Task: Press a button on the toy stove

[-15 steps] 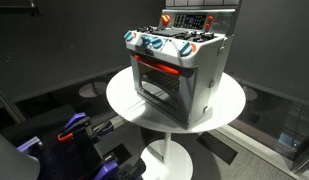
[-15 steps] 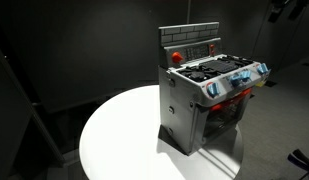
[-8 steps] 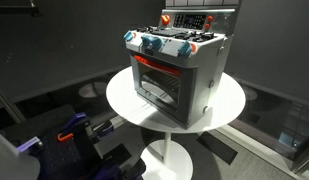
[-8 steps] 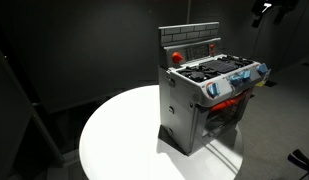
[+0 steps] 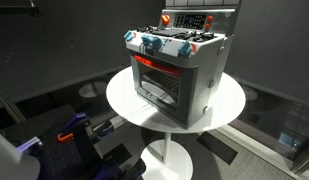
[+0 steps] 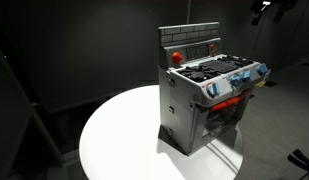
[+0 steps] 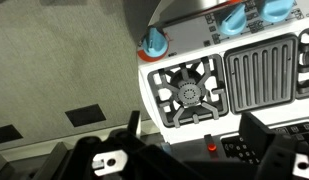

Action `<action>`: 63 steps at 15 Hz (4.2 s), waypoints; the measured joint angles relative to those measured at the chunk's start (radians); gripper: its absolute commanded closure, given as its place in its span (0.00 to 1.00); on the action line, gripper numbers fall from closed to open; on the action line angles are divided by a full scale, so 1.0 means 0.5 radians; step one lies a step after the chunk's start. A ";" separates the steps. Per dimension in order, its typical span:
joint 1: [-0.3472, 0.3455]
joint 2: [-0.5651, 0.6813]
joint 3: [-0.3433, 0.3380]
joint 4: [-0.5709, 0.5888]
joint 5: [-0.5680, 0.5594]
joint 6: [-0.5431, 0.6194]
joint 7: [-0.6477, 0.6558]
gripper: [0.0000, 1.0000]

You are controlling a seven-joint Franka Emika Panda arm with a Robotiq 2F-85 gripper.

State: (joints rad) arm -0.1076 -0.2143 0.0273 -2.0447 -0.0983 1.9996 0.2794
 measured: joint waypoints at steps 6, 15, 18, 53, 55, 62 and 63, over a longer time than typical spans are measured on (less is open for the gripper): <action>0.006 0.020 -0.006 0.003 0.000 0.065 0.065 0.00; 0.014 0.350 -0.008 0.204 -0.003 0.272 0.221 0.00; 0.025 0.513 -0.026 0.330 -0.023 0.273 0.265 0.00; 0.168 1.159 -0.199 1.030 -0.003 -0.099 0.281 0.00; 0.162 1.141 -0.199 1.030 0.012 -0.196 0.224 0.00; 0.143 0.976 -0.203 0.934 0.020 -0.473 -0.045 0.00; 0.143 0.938 -0.203 0.896 0.020 -0.477 -0.101 0.00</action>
State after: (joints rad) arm -0.0362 0.2549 -0.0740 -1.5967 -0.0882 1.7609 0.2289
